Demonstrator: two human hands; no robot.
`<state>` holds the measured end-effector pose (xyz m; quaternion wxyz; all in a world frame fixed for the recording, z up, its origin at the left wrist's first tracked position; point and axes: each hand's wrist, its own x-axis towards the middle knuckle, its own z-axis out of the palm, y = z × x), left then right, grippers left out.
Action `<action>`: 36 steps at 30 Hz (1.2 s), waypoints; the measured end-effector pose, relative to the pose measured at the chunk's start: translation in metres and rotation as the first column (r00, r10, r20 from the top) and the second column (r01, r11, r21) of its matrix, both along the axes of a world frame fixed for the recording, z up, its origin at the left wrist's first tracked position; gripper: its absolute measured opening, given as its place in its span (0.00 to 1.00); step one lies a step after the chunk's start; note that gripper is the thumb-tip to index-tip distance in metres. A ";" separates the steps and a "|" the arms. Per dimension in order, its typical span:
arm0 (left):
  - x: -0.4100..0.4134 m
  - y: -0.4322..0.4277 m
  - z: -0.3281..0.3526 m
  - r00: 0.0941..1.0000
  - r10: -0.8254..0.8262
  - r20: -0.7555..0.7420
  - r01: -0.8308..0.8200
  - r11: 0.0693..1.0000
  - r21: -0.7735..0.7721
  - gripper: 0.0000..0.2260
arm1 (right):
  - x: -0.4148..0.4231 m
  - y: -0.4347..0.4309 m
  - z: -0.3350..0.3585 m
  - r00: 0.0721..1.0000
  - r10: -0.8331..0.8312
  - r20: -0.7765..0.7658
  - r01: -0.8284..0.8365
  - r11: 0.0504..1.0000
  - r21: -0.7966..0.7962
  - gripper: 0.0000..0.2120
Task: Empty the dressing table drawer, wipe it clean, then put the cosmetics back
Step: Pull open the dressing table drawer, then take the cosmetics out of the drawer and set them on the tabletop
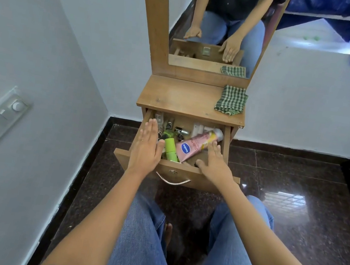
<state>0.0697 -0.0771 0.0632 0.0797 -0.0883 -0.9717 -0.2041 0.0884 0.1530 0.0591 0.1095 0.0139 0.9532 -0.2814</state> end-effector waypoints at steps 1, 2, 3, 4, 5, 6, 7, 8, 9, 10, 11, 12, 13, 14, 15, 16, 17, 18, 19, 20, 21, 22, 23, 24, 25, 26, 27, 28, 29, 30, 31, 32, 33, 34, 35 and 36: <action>-0.003 -0.002 -0.001 1.000 0.002 0.016 -0.002 1.000 -0.004 0.27 | 0.003 -0.001 0.000 1.000 0.000 0.007 0.000 1.000 0.003 0.35; -0.005 -0.003 -0.002 1.000 0.004 0.029 -0.004 1.000 -0.005 0.28 | 0.007 -0.002 -0.001 1.000 0.002 0.013 -0.002 1.000 0.007 0.35; -0.006 -0.003 -0.004 0.999 0.007 0.039 -0.007 1.000 -0.005 0.29 | 0.010 -0.003 -0.002 1.000 0.003 0.018 -0.003 1.000 0.012 0.35; -0.006 -0.004 -0.005 0.999 0.013 0.045 -0.012 1.000 -0.004 0.29 | 0.013 -0.003 -0.003 1.000 0.002 0.026 -0.002 1.000 0.013 0.35; -0.007 -0.004 -0.006 0.999 0.020 0.051 -0.020 1.000 -0.002 0.28 | 0.017 -0.004 -0.003 0.999 0.001 0.034 -0.002 1.000 0.013 0.35; -0.006 -0.004 -0.007 0.998 0.030 0.061 -0.030 1.000 0.001 0.28 | 0.020 -0.004 -0.004 0.999 0.002 0.043 -0.003 1.000 0.012 0.35; -0.006 -0.005 -0.009 0.997 0.038 0.071 -0.038 0.999 0.006 0.27 | 0.024 -0.005 -0.005 0.999 0.004 0.053 -0.005 1.000 0.011 0.35; -0.005 -0.005 -0.010 0.996 0.043 0.076 -0.045 0.999 0.014 0.27 | 0.027 -0.006 -0.005 0.998 0.007 0.062 -0.008 1.000 0.008 0.35; -0.004 -0.006 -0.012 0.996 0.048 0.077 -0.050 0.998 0.024 0.27 | 0.031 -0.006 -0.006 0.997 0.011 0.071 -0.011 1.000 0.004 0.35; -0.003 -0.007 -0.012 0.996 0.052 0.078 -0.055 0.998 0.033 0.27 | 0.035 -0.007 -0.006 0.997 0.013 0.075 -0.014 1.000 0.004 0.35; -0.003 -0.009 -0.013 0.995 0.063 0.081 -0.066 0.997 0.039 0.27 | 0.039 -0.007 -0.006 0.997 0.018 0.069 -0.018 1.000 0.009 0.34; -0.003 -0.011 -0.013 0.993 0.081 0.085 -0.085 0.996 0.042 0.27 | 0.042 -0.008 -0.007 0.998 0.027 0.050 -0.028 0.999 0.021 0.33; -0.003 -0.014 -0.013 0.990 0.108 0.088 -0.112 0.993 0.044 0.27 | 0.045 -0.008 -0.008 0.999 0.042 0.026 -0.043 0.998 0.038 0.31; -0.003 -0.018 -0.013 0.986 0.140 0.090 -0.144 0.989 0.045 0.27 | 0.046 -0.009 -0.009 0.998 0.055 0.010 -0.055 0.997 0.056 0.30; -0.003 -0.021 -0.014 0.981 0.173 0.094 -0.178 0.983 0.048 0.27 | 0.047 -0.010 -0.008 0.998 0.066 0.009 -0.067 0.996 0.064 0.29; -0.002 -0.024 -0.014 0.974 0.205 0.101 -0.211 0.976 0.059 0.27 | 0.046 -0.011 -0.008 0.998 0.068 0.018 -0.068 0.996 0.054 0.29; -0.001 -0.026 -0.014 0.965 0.236 0.112 -0.245 0.966 0.078 0.27 | 0.044 -0.012 -0.006 0.998 0.056 0.023 -0.056 0.998 0.033 0.29; 0.000 -0.026 -0.013 0.957 0.262 0.123 -0.275 0.956 0.100 0.27 | 0.042 -0.013 -0.004 0.999 0.036 0.011 -0.036 0.999 0.017 0.28; 0.001 -0.026 -0.013 0.950 0.283 0.131 -0.299 0.947 0.121 0.27 | 0.039 -0.016 -0.002 0.999 0.026 -0.022 -0.025 1.000 0.018 0.26; 0.002 -0.025 -0.012 0.944 0.299 0.140 -0.317 0.938 0.137 0.27 | 0.035 -0.020 0.002 0.998 0.027 -0.054 -0.025 0.999 0.029 0.22; 0.002 -0.025 -0.011 0.939 0.311 0.149 -0.332 0.931 0.149 0.27 | 0.030 -0.025 0.005 0.996 0.033 -0.078 -0.030 0.999 0.035 0.19; 0.002 -0.025 -0.011 0.936 0.315 0.158 -0.339 0.927 0.158 0.26 | 0.024 -0.031 0.006 0.996 0.035 -0.083 -0.033 0.999 0.026 0.16; 0.002 -0.025 -0.011 0.936 0.312 0.161 -0.337 0.927 0.166 0.26 | 0.017 -0.037 0.007 0.997 0.035 -0.068 -0.035 0.999 0.002 0.15; 0.002 -0.025 -0.011 0.940 0.300 0.160 -0.326 0.930 0.170 0.26 | 0.010 -0.044 0.007 0.999 0.032 -0.038 -0.033 0.999 -0.025 0.15; 0.002 -0.026 -0.011 0.945 0.285 0.160 -0.311 0.934 0.173 0.26 | 0.003 -0.052 0.007 0.999 0.031 -0.011 -0.031 0.998 -0.050 0.13; 0.002 -0.025 -0.011 0.949 0.271 0.163 -0.298 0.939 0.174 0.25 | -0.004 -0.059 0.006 0.999 0.030 0.011 -0.030 0.997 -0.068 0.11; 0.003 -0.025 -0.012 0.951 0.260 0.165 -0.288 0.942 0.174 0.25 | -0.009 -0.065 0.006 0.999 0.027 0.030 -0.025 0.996 -0.082 0.10; 0.004 -0.024 -0.012 0.953 0.254 0.164 -0.282 0.944 0.174 0.25 | -0.015 -0.072 0.004 0.998 0.025 0.052 -0.021 0.996 -0.088 0.13; 0.005 -0.023 -0.012 0.953 0.254 0.166 -0.282 0.943 0.176 0.25 | -0.020 -0.078 0.003 0.997 0.029 0.069 -0.023 0.996 -0.081 0.16; 0.005 -0.022 -0.011 0.951 0.258 0.169 -0.287 0.941 0.177 0.25 | -0.024 -0.083 0.000 0.996 0.041 0.079 -0.037 0.998 -0.059 0.17; 0.004 -0.023 -0.012 0.949 0.263 0.173 -0.293 0.939 0.178 0.25 | -0.027 -0.088 -0.003 0.995 0.061 0.083 -0.058 0.998 -0.031 0.18; 0.003 -0.023 -0.012 0.948 0.267 0.176 -0.297 0.938 0.179 0.25 | -0.030 -0.093 -0.007 0.993 0.076 0.091 -0.076 0.997 0.001 0.18; 0.003 -0.024 -0.012 0.946 0.269 0.179 -0.300 0.937 0.180 0.25 | -0.031 -0.097 -0.011 0.991 0.088 0.096 -0.092 0.995 0.037 0.20; 0.002 -0.024 -0.012 0.946 0.269 0.180 -0.301 0.936 0.181 0.25 | -0.031 -0.100 -0.016 0.990 0.090 0.106 -0.098 0.993 0.073 0.22; 0.002 -0.024 -0.012 0.945 0.270 0.183 -0.302 0.935 0.184 0.25 | -0.031 -0.103 -0.020 0.990 0.085 0.109 -0.096 0.990 0.105 0.25; 0.002 -0.024 -0.011 0.944 0.270 0.188 -0.304 0.934 0.188 0.25 | -0.030 -0.105 -0.024 0.992 0.072 0.103 -0.085 0.989 0.124 0.27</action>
